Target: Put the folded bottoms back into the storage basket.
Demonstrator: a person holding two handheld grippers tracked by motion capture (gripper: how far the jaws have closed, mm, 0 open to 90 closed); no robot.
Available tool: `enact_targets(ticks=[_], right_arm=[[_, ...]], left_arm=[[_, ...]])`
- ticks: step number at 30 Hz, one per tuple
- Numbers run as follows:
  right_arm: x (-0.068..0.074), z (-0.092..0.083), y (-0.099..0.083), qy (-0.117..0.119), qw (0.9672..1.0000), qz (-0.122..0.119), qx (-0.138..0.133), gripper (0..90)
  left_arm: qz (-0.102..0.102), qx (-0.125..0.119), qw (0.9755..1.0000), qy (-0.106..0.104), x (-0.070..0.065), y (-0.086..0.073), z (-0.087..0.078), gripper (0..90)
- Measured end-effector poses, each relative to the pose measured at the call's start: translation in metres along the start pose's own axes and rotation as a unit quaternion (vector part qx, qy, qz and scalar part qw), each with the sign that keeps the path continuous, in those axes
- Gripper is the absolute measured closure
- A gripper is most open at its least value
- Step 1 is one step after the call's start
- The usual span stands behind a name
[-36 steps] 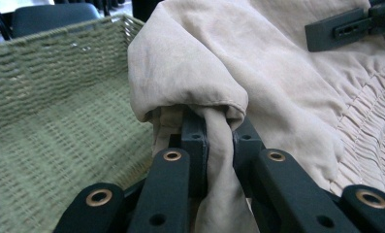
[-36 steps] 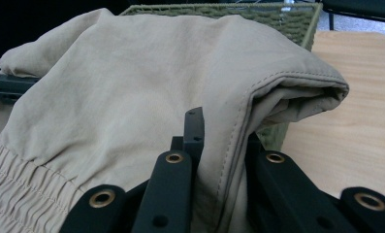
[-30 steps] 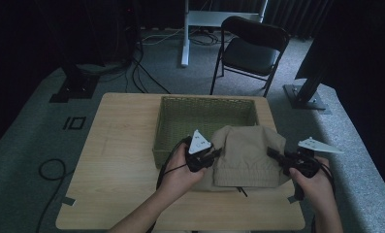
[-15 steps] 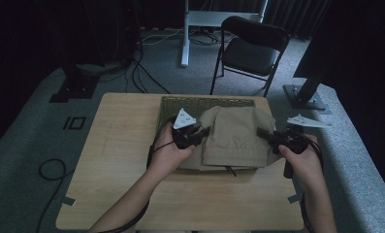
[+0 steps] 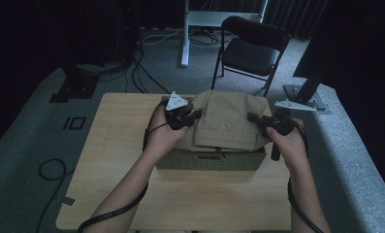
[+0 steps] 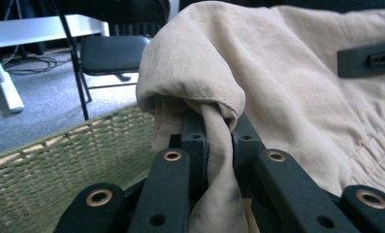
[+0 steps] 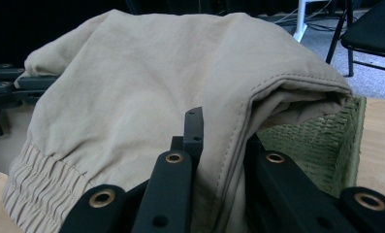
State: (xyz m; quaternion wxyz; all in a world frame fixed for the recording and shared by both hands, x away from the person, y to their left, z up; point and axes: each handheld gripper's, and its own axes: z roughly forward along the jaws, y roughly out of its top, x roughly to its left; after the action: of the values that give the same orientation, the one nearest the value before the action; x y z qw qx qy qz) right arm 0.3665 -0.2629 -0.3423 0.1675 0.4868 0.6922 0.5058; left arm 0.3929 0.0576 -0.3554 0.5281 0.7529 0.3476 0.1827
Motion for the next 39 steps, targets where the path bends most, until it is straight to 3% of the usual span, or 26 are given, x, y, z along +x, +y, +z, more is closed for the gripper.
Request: enact_targets(ticks=[7, 13, 18, 27, 29, 36, 39], right_arm=[[-0.006, 0.027, 0.002, -0.01, 0.9999, -0.007, 0.001, 81.7], [-0.015, 0.047, -0.001, -0.019, 0.9998, 0.004, 0.009, 81.7], [-0.021, 0.064, -0.007, -0.03, 0.9994, 0.008, 0.014, 81.7], [-0.03, 0.095, -0.026, -0.049, 0.9982, 0.023, 0.026, 81.8], [-0.032, 0.102, -0.031, -0.054, 0.9977, 0.026, 0.031, 81.7], [-0.036, 0.119, -0.042, -0.067, 0.9958, 0.035, 0.051, 81.7], [-0.035, 0.124, -0.042, -0.082, 0.9946, 0.031, 0.057, 81.6]], left_arm=[[0.021, 0.0, 0.9996, 0.017, 0.018, -0.005, 0.016, 81.9], [0.017, 0.0, 0.9996, 0.024, 0.028, -0.011, 0.03, 81.9], [0.006, -0.005, 0.9996, 0.028, 0.037, -0.023, 0.043, 81.9], [-0.026, 0.007, 0.999, 0.035, 0.052, -0.05, 0.064, 81.8], [-0.02, 0.007, 0.999, 0.039, 0.054, -0.054, 0.067, 81.8], [-0.059, 0.017, 0.9974, 0.036, 0.06, -0.073, 0.078, 81.7], [-0.063, 0.023, 0.9969, 0.042, 0.062, -0.078, 0.082, 81.7]])
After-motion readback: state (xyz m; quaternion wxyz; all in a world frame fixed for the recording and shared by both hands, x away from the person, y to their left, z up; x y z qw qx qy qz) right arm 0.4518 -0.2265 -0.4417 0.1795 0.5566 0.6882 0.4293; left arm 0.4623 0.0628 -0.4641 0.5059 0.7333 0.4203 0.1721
